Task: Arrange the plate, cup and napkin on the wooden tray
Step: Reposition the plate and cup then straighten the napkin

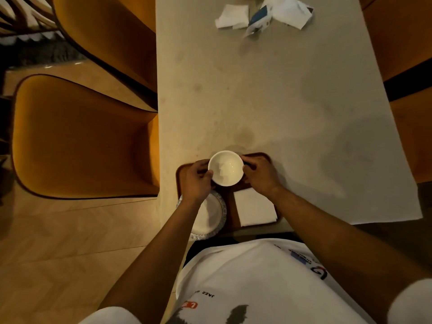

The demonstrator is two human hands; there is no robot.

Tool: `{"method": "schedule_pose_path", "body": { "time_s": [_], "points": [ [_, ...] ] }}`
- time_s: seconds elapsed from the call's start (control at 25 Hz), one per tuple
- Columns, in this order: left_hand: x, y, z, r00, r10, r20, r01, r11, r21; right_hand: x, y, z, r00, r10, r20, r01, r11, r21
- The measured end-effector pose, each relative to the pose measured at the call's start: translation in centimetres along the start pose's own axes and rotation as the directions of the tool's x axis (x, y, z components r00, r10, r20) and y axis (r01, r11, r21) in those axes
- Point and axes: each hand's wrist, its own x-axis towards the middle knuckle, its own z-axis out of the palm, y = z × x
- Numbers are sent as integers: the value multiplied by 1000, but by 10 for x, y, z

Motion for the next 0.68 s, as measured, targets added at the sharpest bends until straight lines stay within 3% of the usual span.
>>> {"method": "schedule_pose_path", "body": {
  "time_s": [0.48, 0.6, 0.68],
  "points": [
    [-7, -3, -2, 999, 19, -27, -19, 1000, 10, -6, 0, 4, 1000, -19, 19, 19, 999, 34],
    [-13, -5, 0, 993, 115, -16, -114, 992, 60, -5, 0, 3, 999, -35, 36, 33, 999, 41],
    [-26, -8, 4, 995, 92, -39, -86, 988, 132, -9, 0, -1, 999, -43, 16, 43, 999, 23]
  ]
}}
